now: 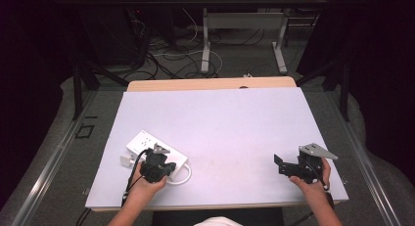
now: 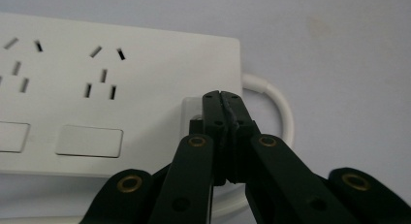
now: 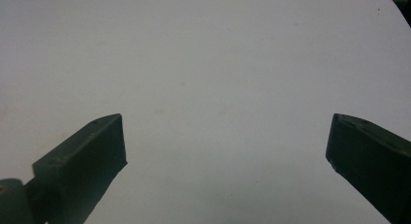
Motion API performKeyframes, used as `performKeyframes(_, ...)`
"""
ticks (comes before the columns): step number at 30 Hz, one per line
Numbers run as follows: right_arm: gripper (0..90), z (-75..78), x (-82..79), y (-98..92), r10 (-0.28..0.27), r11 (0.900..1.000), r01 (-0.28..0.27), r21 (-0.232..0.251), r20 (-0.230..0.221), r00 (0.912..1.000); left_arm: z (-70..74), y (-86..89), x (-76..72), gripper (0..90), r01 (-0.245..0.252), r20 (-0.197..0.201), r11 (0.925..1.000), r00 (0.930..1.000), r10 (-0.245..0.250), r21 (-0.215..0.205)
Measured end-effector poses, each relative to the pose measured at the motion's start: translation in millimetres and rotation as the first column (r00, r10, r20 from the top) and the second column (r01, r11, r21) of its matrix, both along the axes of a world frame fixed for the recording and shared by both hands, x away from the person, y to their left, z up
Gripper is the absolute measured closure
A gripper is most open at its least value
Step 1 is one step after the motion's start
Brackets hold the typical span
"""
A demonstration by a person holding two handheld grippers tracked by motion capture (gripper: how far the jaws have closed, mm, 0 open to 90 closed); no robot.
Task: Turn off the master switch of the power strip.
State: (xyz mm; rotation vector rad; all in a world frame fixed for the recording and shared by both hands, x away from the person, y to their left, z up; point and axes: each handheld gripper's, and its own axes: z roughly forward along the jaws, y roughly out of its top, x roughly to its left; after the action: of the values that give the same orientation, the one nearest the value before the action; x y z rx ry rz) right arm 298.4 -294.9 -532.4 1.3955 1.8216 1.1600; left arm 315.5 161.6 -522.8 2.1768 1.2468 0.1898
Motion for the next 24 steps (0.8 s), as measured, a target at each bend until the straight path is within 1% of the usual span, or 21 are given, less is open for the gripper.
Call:
performKeyframes(1, 0.2, 0.5, -0.6, -0.5, 0.001, 1.0, -0.001, 0.002, -0.015, 0.9999, -0.8, 0.7, -0.4, 90.0, -0.012, 0.002, 0.9997, 0.9999, 0.012, -0.023)
performKeyframes(3, 0.3, 0.3, -0.2, -1.0, 0.003, 1.0, -0.003, 0.001, -0.014, 0.9999, 1.2, 1.3, -0.7, 90.0, 0.005, 0.01, 1.0, 0.9999, -0.005, -0.004)
performKeyframes(6, 0.3, 0.5, -0.5, -0.8, 0.001, 1.0, -0.001, 0.003, -0.013, 0.9999, 1.2, -0.6, -1.5, 90.0, 0.004, 0.017, 1.0, 0.9998, -0.004, 0.002)
performKeyframes(8, 0.3, 0.4, -0.4, -0.7, 0.001, 1.0, -0.001, 0.002, -0.014, 0.9999, 1.0, -1.2, -1.4, 90.0, 0.001, 0.018, 1.0, 0.9998, -0.001, -0.002)
performKeyframes(13, 0.3, 0.4, -0.3, -0.9, 0.004, 1.0, -0.004, 0.004, -0.007, 1.0, 1.4, -2.0, -1.6, 90.0, -0.001, 0.021, 1.0, 0.9998, 0.001, 0.005)
performKeyframes(14, 0.3, 0.6, -0.2, -1.4, 0.006, 1.0, -0.006, -0.001, -0.01, 0.9999, 1.3, -2.0, -1.6, 90.0, -0.001, 0.022, 1.0, 0.9998, 0.001, 0.004)
performKeyframes(16, 0.3, 0.4, 0.0, -1.6, 0.006, 1.0, -0.006, -0.003, -0.01, 0.9999, 1.4, -2.1, -1.8, 90.0, -0.005, 0.017, 1.0, 0.9998, 0.005, 0.001)
performKeyframes(18, 0.3, 0.5, 0.0, -1.6, 0.006, 1.0, -0.006, -0.002, -0.009, 0.9999, 1.3, -1.6, -1.6, 90.0, 0.001, 0.021, 1.0, 0.9998, -0.001, 0.004)
performKeyframes(20, 0.3, 0.6, -0.1, -1.5, 0.007, 1.0, -0.007, -0.002, -0.009, 0.9999, 1.3, -1.7, -2.0, 90.0, -0.005, 0.022, 1.0, 0.9998, 0.005, 0.004)
performKeyframes(24, 0.3, 0.4, -0.5, -0.9, 0.003, 1.0, -0.003, -0.002, -0.013, 0.9999, 0.7, -1.5, -2.0, 90.0, -0.008, 0.021, 0.9999, 0.9997, 0.008, -0.007)
